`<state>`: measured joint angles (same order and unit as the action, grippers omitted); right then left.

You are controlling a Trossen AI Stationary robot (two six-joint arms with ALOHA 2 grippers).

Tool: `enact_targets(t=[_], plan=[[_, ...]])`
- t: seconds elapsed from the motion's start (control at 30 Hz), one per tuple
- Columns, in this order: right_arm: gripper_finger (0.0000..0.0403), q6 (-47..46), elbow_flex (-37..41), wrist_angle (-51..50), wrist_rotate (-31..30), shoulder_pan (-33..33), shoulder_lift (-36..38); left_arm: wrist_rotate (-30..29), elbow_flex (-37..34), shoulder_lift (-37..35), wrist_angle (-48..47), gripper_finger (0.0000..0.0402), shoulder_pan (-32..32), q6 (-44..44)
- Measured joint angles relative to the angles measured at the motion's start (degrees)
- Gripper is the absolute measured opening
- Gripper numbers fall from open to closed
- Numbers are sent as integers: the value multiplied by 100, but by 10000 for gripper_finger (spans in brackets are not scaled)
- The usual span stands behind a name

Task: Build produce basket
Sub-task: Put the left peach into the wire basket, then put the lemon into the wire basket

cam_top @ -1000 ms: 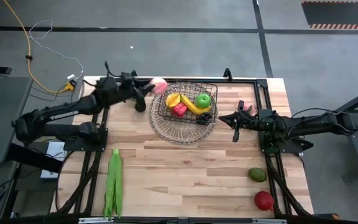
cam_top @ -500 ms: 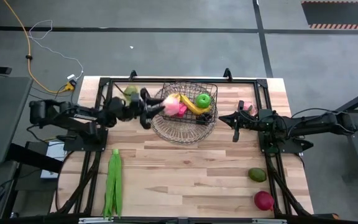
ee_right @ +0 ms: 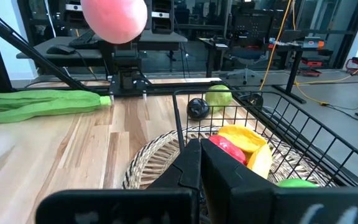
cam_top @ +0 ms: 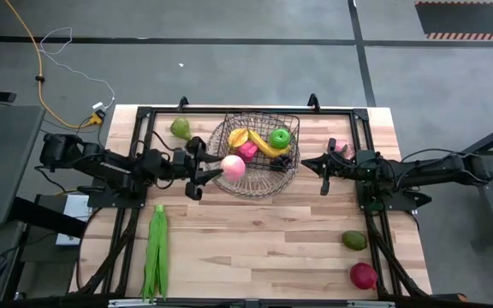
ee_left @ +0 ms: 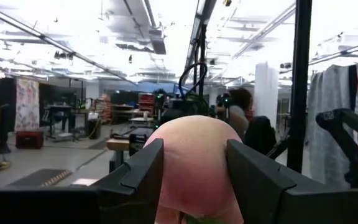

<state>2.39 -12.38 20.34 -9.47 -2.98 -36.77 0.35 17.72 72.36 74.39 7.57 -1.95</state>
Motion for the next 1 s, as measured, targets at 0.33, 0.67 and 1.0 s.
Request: enact_targets(t=[0.33,0.67,1.0], plan=[[0,7,-1,-3,0,0,0,-82,2,-4,50,158,-2,19],[0,38,1,-1,-3,0,-1,-1494,633,266,-329,158,259,878],[0,177,-1,42,-149,0,0,-1241,3180,2180,-4033,158,1668,429]])
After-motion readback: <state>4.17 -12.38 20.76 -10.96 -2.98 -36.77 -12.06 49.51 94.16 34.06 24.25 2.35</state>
